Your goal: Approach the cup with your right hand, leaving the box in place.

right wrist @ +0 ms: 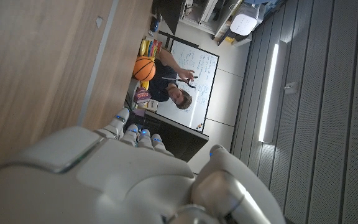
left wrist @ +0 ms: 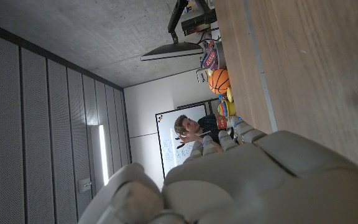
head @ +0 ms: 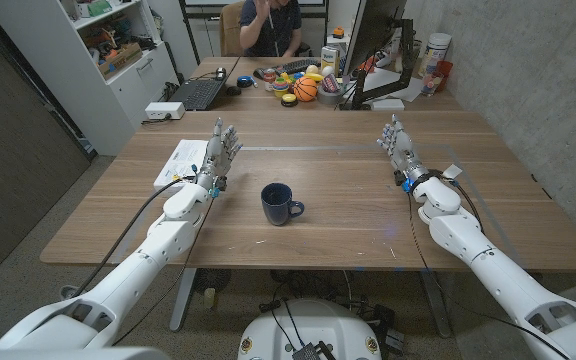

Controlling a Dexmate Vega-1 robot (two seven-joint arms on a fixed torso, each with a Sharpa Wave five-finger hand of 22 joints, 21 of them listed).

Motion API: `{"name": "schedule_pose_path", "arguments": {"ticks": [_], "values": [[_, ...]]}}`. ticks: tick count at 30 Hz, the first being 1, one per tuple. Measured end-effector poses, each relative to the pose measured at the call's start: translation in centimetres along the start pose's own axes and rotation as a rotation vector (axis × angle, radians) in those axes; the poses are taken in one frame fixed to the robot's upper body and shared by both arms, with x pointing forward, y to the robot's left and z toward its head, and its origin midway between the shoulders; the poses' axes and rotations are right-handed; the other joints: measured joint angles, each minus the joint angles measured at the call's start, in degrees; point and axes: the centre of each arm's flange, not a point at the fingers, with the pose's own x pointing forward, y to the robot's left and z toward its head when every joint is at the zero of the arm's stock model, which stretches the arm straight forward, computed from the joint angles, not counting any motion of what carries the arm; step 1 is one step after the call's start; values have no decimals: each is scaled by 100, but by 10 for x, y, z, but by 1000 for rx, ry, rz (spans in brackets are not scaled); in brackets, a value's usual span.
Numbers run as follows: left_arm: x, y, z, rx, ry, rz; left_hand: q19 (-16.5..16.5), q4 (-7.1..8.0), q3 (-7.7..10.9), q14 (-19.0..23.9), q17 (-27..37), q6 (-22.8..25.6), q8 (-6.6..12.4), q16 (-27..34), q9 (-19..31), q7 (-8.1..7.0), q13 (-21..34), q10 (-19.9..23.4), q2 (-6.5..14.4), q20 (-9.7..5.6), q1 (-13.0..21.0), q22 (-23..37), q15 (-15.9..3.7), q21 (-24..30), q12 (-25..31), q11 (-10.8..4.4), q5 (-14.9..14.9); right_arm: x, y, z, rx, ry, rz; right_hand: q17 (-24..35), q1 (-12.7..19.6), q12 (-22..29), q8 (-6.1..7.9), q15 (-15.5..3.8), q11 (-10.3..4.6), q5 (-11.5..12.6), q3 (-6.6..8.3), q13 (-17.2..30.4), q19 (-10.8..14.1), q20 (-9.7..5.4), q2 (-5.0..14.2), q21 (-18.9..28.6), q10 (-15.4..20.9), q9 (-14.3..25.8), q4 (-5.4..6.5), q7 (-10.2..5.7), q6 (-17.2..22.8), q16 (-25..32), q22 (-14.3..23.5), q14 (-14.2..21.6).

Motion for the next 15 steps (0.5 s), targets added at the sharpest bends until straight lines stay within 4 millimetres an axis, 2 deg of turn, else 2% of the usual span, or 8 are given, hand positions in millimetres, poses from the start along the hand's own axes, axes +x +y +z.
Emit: {"name": "schedule_pose_path", "arguments": {"ticks": [4,5,7,8,10,13,15], "values": [[0,-1,-2,-26,-5,-6,0,0,0,0,0,0,0,0,0,0,0,0,0,0,0,0,0,0,0,0,0,3,5,9,0,-22,3,-4,0,0,0,0,0,0,0,0,0,3,0,0,0,0,0,-3,-2,0,22,0],[0,0,-3,-32,-6,-7,0,0,0,0,0,0,0,0,0,0,0,0,0,0,0,0,0,0,0,0,0,4,7,11,-3,-27,7,-10,0,0,0,9,0,0,0,0,-21,107,0,0,0,0,0,-45,-38,0,17,-9],[0,0,-3,-39,-8,-8,0,0,0,0,0,0,0,0,0,0,0,0,0,0,0,0,0,0,0,0,0,5,9,15,-6,-35,13,-30,43,0,0,140,0,0,-4,-13,-11,459,43,0,0,0,-4,-194,-36,0,9,-28],[0,0,-3,-41,-9,-7,0,0,0,0,0,0,0,0,0,0,0,0,0,0,0,-1,0,0,0,0,0,5,10,15,-11,-35,19,-41,63,0,32,203,0,0,-35,-17,-7,631,62,0,0,-1,-35,-262,-24,0,9,-28],[0,0,-4,-48,-11,-11,0,0,0,0,-1,0,0,0,0,0,-1,0,0,0,0,-1,0,0,0,0,0,5,11,18,-5,-45,22,-44,104,0,45,312,0,0,-45,-17,-5,880,80,0,1,-8,-85,-345,-25,0,-14,-20],[0,0,-4,-55,-14,-14,1,-1,0,0,-1,0,0,0,0,0,-1,0,0,0,0,-1,0,0,0,0,0,5,12,21,-10,-57,20,-70,212,0,45,350,-33,0,-67,-17,-5,1107,75,-34,35,-17,-166,-433,-17,0,-18,-19],[0,0,-5,-59,-14,-14,1,-1,0,0,-1,0,0,0,-1,0,-1,0,0,0,0,-1,0,0,0,0,0,4,14,23,-18,-60,31,-70,313,0,45,269,-46,0,-119,-16,55,1222,-26,-54,48,-16,-237,-446,-30,0,-18,-14]]}}
